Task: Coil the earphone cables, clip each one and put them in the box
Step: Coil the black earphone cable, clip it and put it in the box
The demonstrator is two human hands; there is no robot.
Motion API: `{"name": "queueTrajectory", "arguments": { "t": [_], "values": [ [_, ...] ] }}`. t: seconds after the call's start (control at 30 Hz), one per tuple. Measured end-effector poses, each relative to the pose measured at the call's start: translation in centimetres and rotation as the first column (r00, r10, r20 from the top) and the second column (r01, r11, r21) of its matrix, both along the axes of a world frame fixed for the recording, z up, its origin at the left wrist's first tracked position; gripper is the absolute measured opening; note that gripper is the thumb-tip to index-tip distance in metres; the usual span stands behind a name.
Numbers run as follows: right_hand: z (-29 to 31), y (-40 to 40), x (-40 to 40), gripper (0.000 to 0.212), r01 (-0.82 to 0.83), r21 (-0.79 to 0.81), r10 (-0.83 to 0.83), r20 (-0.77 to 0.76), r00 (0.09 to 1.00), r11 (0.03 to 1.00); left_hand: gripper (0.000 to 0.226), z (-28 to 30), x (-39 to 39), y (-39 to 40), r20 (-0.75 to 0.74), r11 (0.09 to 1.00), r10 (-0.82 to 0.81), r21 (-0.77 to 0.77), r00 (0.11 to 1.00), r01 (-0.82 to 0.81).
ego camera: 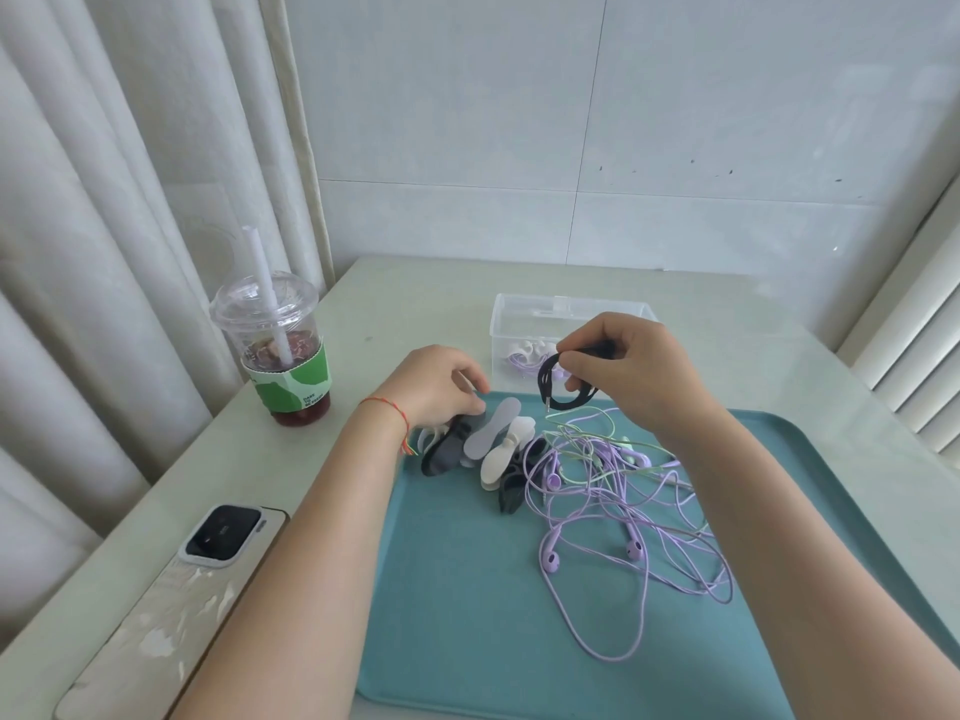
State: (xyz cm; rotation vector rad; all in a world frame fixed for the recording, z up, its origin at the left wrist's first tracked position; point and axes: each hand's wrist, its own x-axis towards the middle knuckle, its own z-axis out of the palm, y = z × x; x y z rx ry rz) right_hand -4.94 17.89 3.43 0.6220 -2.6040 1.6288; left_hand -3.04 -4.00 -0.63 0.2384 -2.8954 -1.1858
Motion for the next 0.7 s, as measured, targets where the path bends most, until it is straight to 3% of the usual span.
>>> {"name": "queueTrajectory", "arguments": {
  "t": [0.17, 0.27, 0.37, 0.53, 0.7],
  "values": [
    [0.0, 0.1, 0.0, 0.006, 0.000, 0.008, 0.000, 0.001, 1.000, 1.000, 0.008, -0.1, 0.0, 0.1, -0.090, 0.983, 0.092, 0.169, 0.992, -0.076],
    [0.0, 0.1, 0.0, 0.006, -0.003, 0.016, 0.003, -0.006, 1.000, 1.000, 0.013, 0.0, 0.0, -0.5, -0.113, 0.966, 0.141, -0.200, 0.983, -0.162],
    [0.0, 0.0, 0.0, 0.006, -0.010, 0.018, 0.010, 0.002, 1.000, 1.000, 0.015, -0.1, 0.2, -0.5, 0.085, 0.901, 0.150, -0.421, 0.985, -0.101],
    [-0.2, -0.2, 0.1, 0.006, -0.017, 0.021, 0.017, 0.016, 1.000, 1.000, 0.034, 0.2, 0.4, 0.1, 0.154, 0.868, 0.080, -0.497, 0.985, 0.008],
    [-0.4, -0.3, 0.0, 0.006, -0.016, 0.020, 0.016, 0.016, 1.000, 1.000, 0.027, 0.5, 0.2, 0.5, 0.147, 0.885, 0.050, -0.464, 0.988, 0.024]
  ]
}}
